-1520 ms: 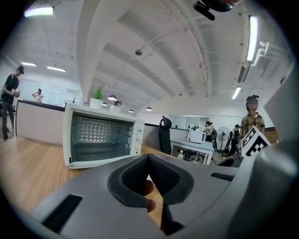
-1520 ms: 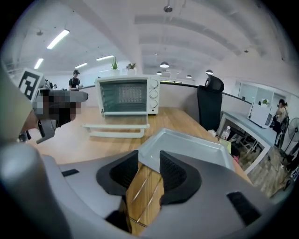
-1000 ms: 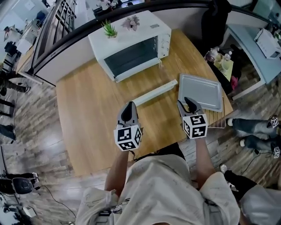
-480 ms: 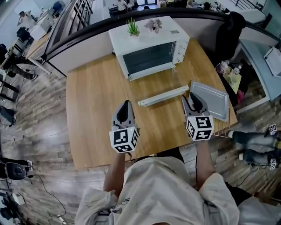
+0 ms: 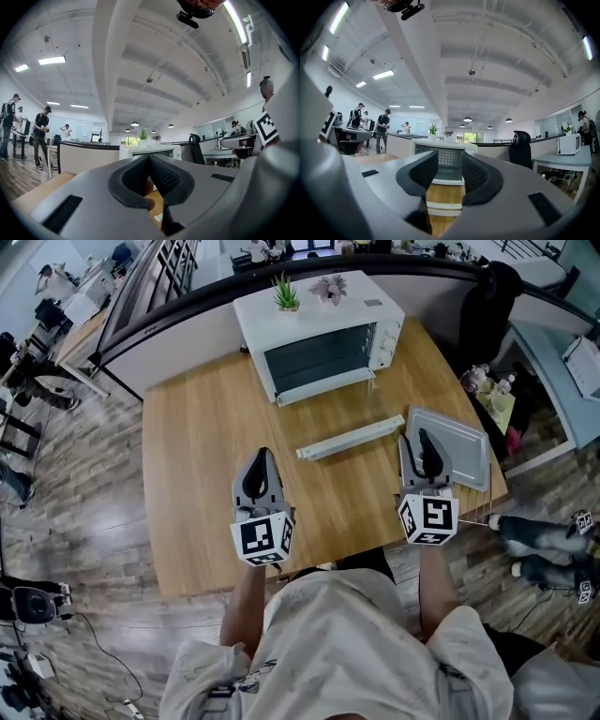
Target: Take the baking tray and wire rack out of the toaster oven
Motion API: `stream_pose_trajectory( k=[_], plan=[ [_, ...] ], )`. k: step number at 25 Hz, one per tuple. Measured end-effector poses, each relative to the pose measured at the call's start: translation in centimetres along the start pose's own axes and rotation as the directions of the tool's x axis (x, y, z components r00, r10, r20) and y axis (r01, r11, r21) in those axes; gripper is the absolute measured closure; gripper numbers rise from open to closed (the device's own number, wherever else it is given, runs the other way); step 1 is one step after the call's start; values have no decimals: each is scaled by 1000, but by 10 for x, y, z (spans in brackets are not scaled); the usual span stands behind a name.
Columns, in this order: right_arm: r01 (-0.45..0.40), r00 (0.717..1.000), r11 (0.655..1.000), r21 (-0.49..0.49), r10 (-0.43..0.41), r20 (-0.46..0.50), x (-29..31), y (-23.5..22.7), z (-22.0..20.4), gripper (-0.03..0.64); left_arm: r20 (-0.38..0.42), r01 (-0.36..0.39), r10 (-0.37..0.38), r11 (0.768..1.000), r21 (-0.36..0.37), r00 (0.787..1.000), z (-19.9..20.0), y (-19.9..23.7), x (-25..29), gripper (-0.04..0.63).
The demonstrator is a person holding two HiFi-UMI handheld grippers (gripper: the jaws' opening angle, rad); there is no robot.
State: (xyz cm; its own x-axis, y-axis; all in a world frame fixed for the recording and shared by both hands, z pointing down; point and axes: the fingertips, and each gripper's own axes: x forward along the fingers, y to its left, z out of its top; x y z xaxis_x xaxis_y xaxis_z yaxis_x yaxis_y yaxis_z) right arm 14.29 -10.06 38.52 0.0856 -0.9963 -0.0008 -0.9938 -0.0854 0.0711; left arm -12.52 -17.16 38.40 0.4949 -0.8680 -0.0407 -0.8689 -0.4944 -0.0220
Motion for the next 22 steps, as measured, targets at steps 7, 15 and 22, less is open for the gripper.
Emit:
stream_pose_trajectory(
  k=[7,15,22],
  plan=[
    [1,1000,1000,4,-1,-14,-7,-2,-2,448,9,20,-19,1000,-5,1000,3,-8,-1,581],
    [0,999,1000,4,0,-38,-12,-2,-10,451,-1,28,-28,1000,-11,1000,-2,-15,-4,581],
    [-2,999,1000,14,3,-40,-13,-2,-11,469,-5,31,-31,999,-16,999,-3,-20,-3,581]
  ],
)
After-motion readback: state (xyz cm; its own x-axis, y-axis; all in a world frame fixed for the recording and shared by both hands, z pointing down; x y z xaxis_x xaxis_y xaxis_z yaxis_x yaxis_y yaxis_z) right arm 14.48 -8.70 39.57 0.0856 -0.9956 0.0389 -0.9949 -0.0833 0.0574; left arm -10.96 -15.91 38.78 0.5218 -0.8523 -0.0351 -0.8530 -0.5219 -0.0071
